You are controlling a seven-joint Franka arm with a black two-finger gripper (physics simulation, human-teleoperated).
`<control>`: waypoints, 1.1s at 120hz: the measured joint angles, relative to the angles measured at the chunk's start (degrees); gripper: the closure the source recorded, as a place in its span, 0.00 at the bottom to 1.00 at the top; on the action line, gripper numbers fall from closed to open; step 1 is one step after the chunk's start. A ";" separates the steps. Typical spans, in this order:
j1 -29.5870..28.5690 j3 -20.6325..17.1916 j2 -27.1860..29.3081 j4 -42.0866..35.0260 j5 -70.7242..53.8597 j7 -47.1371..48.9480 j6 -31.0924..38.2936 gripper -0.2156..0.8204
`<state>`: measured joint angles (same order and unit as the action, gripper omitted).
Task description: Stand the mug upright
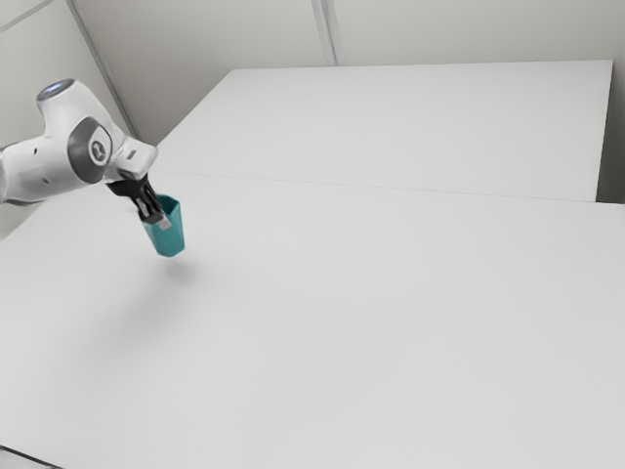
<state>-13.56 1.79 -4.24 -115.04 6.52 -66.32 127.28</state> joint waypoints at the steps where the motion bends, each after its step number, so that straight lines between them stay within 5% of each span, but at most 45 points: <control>1: 0.38 0.01 0.00 0.01 -0.28 0.68 -0.17 0.97; 47: 9.89 -0.72 -0.38 0.90 -7.39 26.96 -5.73 0.97; 132: 13.12 -0.82 -6.89 2.47 -8.28 54.42 -2.31 0.97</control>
<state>-0.43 0.97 -11.13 -112.57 -1.77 -11.90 124.98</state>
